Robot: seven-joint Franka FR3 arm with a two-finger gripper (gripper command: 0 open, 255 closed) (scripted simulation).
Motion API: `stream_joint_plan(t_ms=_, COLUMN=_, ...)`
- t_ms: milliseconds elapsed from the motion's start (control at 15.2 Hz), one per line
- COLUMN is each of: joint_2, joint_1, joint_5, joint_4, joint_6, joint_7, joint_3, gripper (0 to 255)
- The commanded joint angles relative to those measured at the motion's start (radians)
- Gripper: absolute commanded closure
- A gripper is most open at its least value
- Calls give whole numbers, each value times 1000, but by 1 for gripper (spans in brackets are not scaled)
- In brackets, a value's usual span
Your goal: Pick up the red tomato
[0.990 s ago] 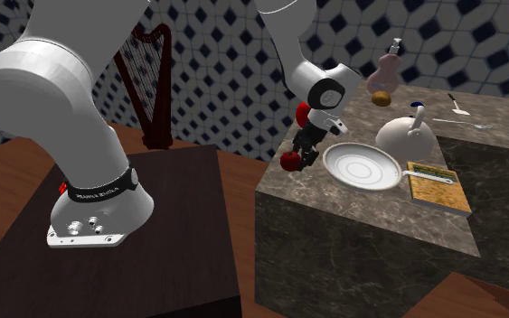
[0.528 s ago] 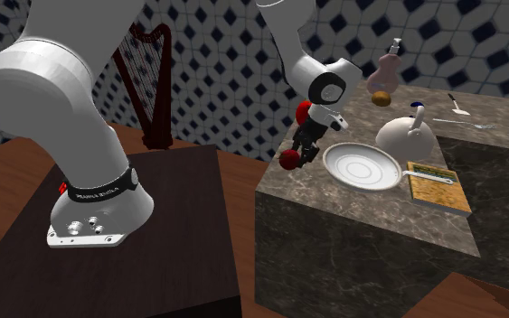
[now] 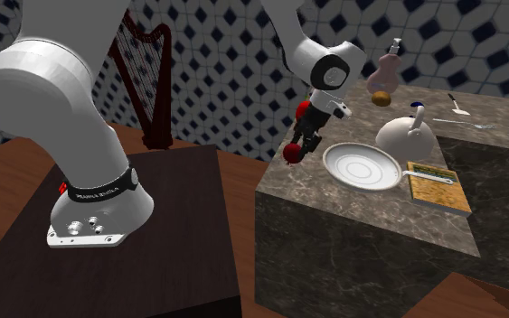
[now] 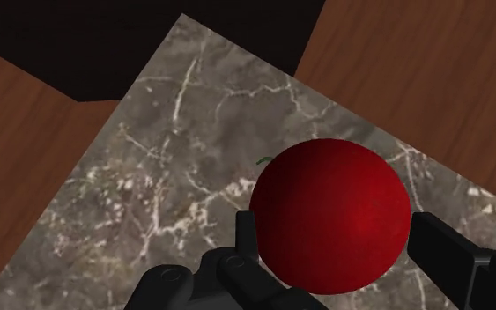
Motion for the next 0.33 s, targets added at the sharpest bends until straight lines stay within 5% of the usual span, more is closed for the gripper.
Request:
stream_joint_plan(t_ms=0, joint_2=-21, joint_1=-1, joint_5=1, joint_4=-4, joint_6=-17, joint_7=1, joint_3=1, gripper=255)
stream_joint_plan(t_ms=264, joint_2=-44, joint_1=-2, joint_5=3, joint_4=-8, joint_6=-36, joint_7=2, joint_3=3, gripper=255)
